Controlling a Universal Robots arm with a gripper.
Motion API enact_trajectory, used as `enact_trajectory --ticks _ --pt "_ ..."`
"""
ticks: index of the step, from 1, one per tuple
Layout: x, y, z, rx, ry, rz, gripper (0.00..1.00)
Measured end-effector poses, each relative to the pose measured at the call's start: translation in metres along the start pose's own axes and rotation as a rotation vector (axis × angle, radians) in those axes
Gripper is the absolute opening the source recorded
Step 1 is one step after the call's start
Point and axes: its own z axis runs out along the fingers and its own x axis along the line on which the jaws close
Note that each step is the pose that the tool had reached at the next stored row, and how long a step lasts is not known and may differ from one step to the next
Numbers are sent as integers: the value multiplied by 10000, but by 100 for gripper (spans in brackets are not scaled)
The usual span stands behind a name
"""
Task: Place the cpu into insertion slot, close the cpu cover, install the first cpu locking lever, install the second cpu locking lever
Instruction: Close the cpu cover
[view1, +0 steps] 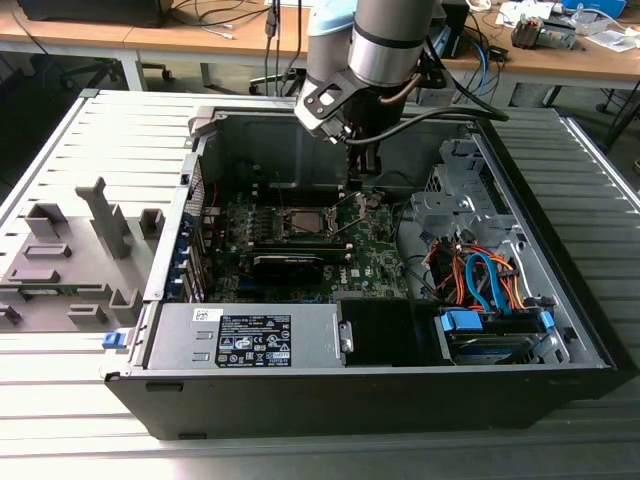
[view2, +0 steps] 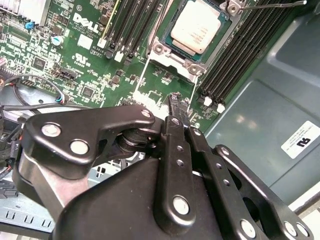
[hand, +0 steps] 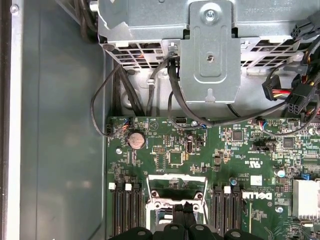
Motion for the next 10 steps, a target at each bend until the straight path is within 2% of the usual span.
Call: enact_trajectory --ticks 10 --pt "-3 60 3 0 -1 0 11"
